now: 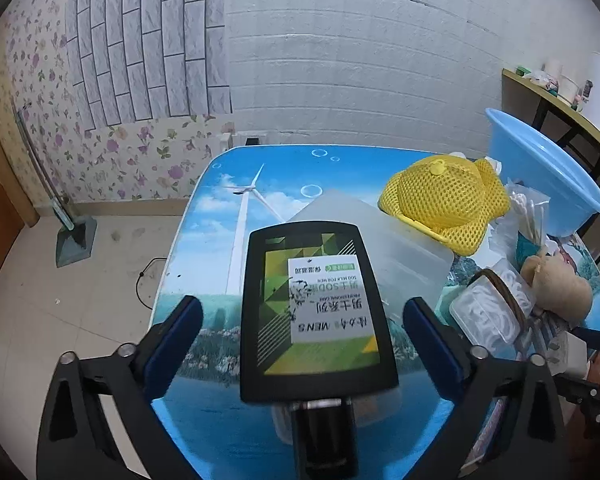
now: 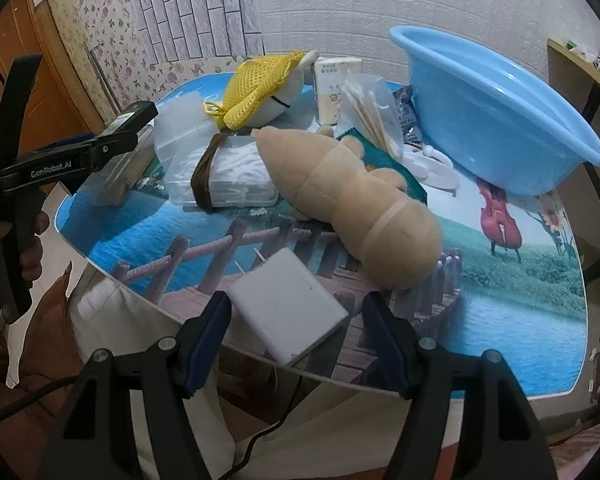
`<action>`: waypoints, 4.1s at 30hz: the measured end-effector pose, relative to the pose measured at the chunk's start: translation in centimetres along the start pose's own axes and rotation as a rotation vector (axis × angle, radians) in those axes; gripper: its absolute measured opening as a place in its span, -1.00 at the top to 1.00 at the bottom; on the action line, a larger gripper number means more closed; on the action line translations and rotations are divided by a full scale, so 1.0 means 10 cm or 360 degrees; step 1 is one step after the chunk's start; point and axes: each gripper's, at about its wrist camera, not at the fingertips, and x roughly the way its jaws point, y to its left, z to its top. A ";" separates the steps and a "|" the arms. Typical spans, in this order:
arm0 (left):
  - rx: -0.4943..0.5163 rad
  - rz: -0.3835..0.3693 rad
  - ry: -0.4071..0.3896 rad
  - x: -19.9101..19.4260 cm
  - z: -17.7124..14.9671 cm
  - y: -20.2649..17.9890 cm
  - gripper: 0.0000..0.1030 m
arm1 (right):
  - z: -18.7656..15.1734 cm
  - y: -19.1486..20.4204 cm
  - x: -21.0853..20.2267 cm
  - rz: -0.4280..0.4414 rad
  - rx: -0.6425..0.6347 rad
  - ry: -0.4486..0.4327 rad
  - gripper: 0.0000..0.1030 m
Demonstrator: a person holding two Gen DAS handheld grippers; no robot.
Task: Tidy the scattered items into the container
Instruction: 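Carry the black bottle in the left tool while the right tool carries the white charger toward the blue basin, then lower both held items into the blue basin and open both tools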
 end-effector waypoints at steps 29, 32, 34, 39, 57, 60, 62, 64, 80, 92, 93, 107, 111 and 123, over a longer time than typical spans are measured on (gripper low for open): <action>0.0107 -0.0007 0.0018 -0.11 -0.04 -0.14 -0.19 | 0.05 0.01 -0.13 0.0038 -0.0012 -0.0120 0.00; 0.0101 -0.0004 0.0021 -0.12 -0.04 -0.14 -0.19 | 0.06 -0.01 -0.12 0.0040 -0.0003 -0.0128 0.00; 0.0089 -0.0022 0.0010 -0.17 -0.02 -0.14 -0.19 | 0.07 -0.02 -0.15 0.0041 0.0005 -0.0146 0.00; 0.0117 -0.0031 -0.0033 -0.29 0.02 -0.19 -0.19 | 0.10 -0.01 -0.25 0.0046 -0.0006 -0.0216 0.00; 0.0092 -0.0146 -0.0169 -0.73 0.59 -0.62 -0.19 | 0.57 -0.41 -0.72 0.0077 0.0085 -0.0460 0.00; 0.0111 -0.0179 -0.0194 -0.73 0.73 -0.80 -0.19 | 0.65 -0.59 -0.78 0.0048 0.0137 -0.0497 0.00; 0.0125 -0.0204 -0.0204 -0.70 0.84 -0.94 -0.19 | 0.68 -0.73 -0.80 0.0032 0.0172 -0.0516 0.00; 0.0140 -0.0235 -0.0209 -0.66 0.95 -1.09 -0.19 | 0.74 -0.86 -0.81 -0.0004 0.0196 -0.0530 0.00; 0.0361 -0.0495 -0.0123 -0.02 1.48 -2.41 -0.19 | 1.06 -1.77 -0.48 -0.0232 0.0292 -0.0415 0.00; 0.0507 -0.0565 -0.0064 0.30 1.53 -2.88 -0.19 | 1.13 -1.98 -0.26 -0.0223 0.0329 -0.0335 0.00; 0.0515 -0.0567 -0.0059 0.32 1.52 -2.90 -0.19 | 1.13 -1.99 -0.25 -0.0219 0.0331 -0.0333 0.00; 0.0571 -0.0552 -0.0021 0.45 1.46 -3.02 -0.19 | 1.13 -1.96 -0.16 -0.0190 0.0335 -0.0334 -0.01; 0.0581 -0.0546 -0.0069 0.39 1.49 -3.02 -0.20 | 1.13 -1.94 -0.18 -0.0173 0.0325 -0.0354 -0.01; 0.0565 -0.0514 -0.0085 0.33 1.48 -2.99 -0.31 | 1.09 -1.91 -0.30 -0.0187 0.0358 -0.0422 -0.20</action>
